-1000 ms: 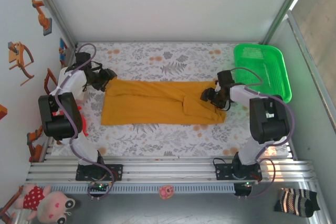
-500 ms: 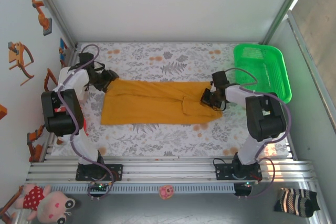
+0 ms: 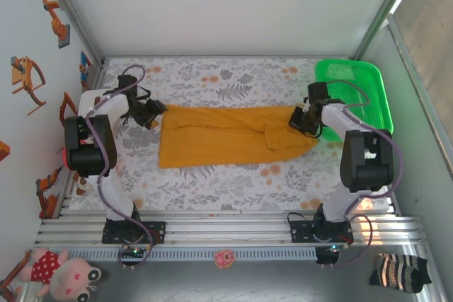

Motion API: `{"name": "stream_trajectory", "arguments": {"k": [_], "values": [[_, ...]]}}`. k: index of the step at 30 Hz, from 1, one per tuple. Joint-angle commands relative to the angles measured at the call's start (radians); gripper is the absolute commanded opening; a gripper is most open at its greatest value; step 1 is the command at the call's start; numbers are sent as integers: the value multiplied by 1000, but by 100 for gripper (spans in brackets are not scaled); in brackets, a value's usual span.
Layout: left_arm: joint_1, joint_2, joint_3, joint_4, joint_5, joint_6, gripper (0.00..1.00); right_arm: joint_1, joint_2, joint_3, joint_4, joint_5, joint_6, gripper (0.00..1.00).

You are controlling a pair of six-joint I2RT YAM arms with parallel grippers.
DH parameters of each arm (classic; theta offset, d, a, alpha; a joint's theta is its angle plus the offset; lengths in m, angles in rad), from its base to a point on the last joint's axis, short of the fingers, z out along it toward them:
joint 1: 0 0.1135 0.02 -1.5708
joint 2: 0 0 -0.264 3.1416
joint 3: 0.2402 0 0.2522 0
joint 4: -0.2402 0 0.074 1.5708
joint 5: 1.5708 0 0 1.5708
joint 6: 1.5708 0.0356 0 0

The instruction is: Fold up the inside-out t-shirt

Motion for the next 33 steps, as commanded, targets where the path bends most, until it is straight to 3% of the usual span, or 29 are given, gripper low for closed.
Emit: {"name": "stream_trajectory", "arguments": {"k": [1, 9, 23, 33], "values": [[-20, 19, 30, 4, 4, -2, 54, 7, 12, 44, -63, -20, -18, 0], [-41, 94, 30, 20, -18, 0, 54, 64, 1, 147, -179, 11, 4, 0], [-77, 154, -30, 104, 4, -17, 54, 515, 151, 485, -393, 274, 233, 0], [-83, 159, -81, 154, 16, -26, 54, 694, 408, 816, -466, 306, 364, 0]]}}
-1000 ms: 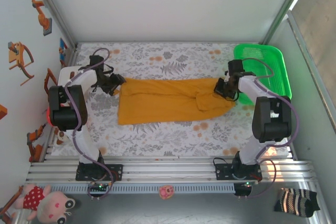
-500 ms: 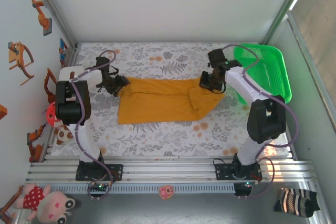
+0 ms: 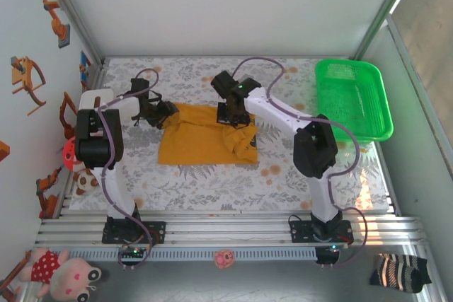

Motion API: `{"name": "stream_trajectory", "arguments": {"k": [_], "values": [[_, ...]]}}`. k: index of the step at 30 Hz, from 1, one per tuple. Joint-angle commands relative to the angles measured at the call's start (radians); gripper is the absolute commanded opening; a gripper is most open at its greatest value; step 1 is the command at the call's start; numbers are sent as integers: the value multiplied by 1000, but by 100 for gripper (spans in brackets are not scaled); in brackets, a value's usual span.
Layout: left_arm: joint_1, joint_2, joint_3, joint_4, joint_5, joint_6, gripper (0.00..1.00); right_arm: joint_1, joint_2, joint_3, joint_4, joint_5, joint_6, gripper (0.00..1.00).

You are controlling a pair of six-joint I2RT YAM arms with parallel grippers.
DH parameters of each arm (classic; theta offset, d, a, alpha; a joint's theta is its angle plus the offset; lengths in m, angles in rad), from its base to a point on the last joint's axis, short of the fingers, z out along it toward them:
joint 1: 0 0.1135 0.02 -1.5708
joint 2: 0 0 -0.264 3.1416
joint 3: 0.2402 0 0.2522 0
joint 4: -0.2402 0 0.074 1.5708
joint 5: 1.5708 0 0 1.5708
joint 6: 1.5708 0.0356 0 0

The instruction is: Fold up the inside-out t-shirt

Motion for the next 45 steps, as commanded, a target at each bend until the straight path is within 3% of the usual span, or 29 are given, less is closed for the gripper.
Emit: {"name": "stream_trajectory", "arguments": {"k": [1, 22, 29, 33, 34, 35, 38, 45], "values": [[-16, 56, -59, -24, -28, -9, 54, 35, 49, 101, -51, 32, 87, 0], [-25, 69, -74, -8, -21, -6, 54, 120, 301, 482, -105, -23, 159, 0], [-29, 69, -74, -8, -20, -9, 54, 139, 359, 483, 39, -96, 154, 0], [-23, 74, -36, -38, -21, -5, 54, 156, 393, 495, 283, -328, 56, 37], [-18, 76, -13, -52, -19, -2, 54, 164, 381, 504, 299, -345, 28, 62], [-11, 78, 7, -67, -20, -2, 55, 166, 358, 500, 315, -353, 4, 70], [21, 79, 86, -110, -13, 2, 60, 160, 253, 434, 353, -348, -51, 76], [127, 22, 260, -212, 3, 26, 65, 51, -44, 82, 487, -318, -44, 71]]}}
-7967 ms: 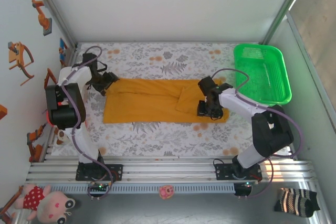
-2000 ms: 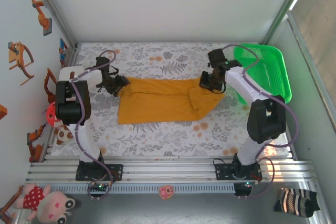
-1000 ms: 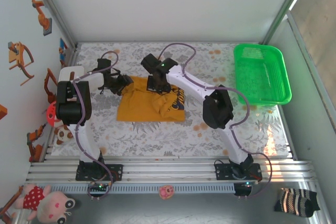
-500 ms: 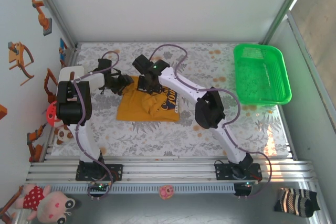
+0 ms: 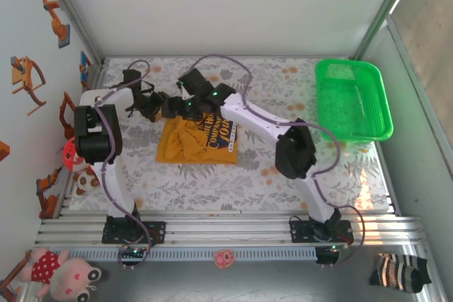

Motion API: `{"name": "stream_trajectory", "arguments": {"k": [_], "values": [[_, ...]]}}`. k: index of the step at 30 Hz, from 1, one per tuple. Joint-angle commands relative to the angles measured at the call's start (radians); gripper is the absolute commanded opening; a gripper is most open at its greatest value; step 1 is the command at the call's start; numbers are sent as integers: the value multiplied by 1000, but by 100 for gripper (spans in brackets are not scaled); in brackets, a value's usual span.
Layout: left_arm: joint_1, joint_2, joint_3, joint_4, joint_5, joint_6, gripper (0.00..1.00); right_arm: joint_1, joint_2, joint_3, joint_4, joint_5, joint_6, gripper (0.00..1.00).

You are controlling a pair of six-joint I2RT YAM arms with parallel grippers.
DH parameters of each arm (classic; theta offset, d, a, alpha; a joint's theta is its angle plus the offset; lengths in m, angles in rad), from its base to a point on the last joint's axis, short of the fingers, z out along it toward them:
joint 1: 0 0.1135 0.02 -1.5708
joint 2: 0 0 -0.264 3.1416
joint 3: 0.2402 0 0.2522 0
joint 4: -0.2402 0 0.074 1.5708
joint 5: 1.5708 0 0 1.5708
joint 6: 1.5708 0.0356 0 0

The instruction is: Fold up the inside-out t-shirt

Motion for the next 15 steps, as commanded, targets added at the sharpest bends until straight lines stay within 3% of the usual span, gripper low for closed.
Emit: {"name": "stream_trajectory", "arguments": {"k": [1, 4, 7, 12, 15], "values": [[53, -63, 65, -90, -7, 26, 66, -90, -139, -133, 92, 12, -16, 69], [68, -144, 48, -99, 11, 33, 66, -143, -204, -254, 95, 20, -8, 57], [33, -241, -10, -108, 46, 31, 67, -202, -259, -405, 130, 47, 29, 35], [-159, -382, -145, -118, 9, 3, 67, -256, -264, -567, 226, 21, 69, 3], [-318, -438, -224, -54, -43, -88, 66, -264, -226, -599, 254, 21, 86, 0]]}}
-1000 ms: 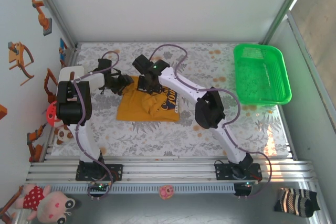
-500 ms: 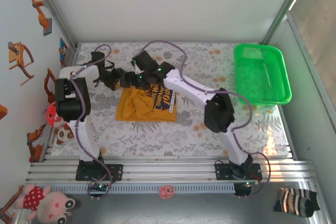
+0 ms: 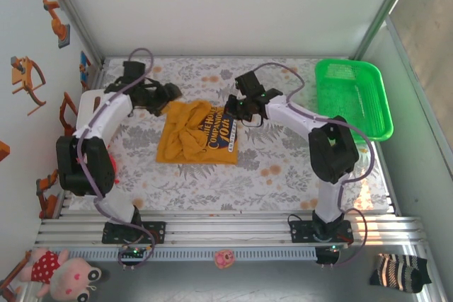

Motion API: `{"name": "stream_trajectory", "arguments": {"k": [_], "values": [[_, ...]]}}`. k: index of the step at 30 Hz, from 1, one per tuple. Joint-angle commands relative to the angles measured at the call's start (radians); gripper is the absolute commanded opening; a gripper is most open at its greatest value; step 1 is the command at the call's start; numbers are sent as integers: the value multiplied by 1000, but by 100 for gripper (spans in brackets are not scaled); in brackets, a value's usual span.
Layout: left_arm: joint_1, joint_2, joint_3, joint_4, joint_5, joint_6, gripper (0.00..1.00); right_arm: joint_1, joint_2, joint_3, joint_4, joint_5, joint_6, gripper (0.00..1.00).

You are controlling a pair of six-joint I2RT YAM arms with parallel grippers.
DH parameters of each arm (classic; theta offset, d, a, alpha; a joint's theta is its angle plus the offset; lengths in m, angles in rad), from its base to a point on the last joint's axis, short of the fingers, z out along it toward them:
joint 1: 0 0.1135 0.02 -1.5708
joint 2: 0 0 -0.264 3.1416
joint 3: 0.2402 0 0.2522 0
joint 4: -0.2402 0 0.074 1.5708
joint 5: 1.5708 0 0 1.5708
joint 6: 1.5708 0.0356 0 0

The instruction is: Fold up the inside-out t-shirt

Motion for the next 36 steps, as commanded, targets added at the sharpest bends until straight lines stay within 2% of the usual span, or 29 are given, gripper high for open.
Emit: {"name": "stream_trajectory", "arguments": {"k": [1, 3, 6, 11, 18, 28, 32, 36], "values": [[-144, -36, -81, 18, -51, -93, 66, -1, 15, -30, 94, -12, 40, 0], [-237, -41, -119, 75, -86, -166, 66, -8, 34, -72, 158, -39, 76, 0], [-329, -29, -161, 139, -151, -244, 66, -16, 56, -119, 212, -43, 111, 0], [-363, 32, -215, 215, -190, -324, 65, -20, 95, -160, 295, -75, 164, 0], [-294, 14, -246, 142, -285, -293, 65, -23, 118, -170, 249, -43, 168, 0], [-30, -137, -336, 31, -328, -117, 65, -30, 119, -182, 216, -28, 160, 0], [-29, -225, -315, 19, -299, -89, 65, -30, 120, -178, 209, -31, 154, 0], [-127, -284, -271, 3, -298, -76, 65, -31, 120, -175, 206, -35, 153, 0]]}}
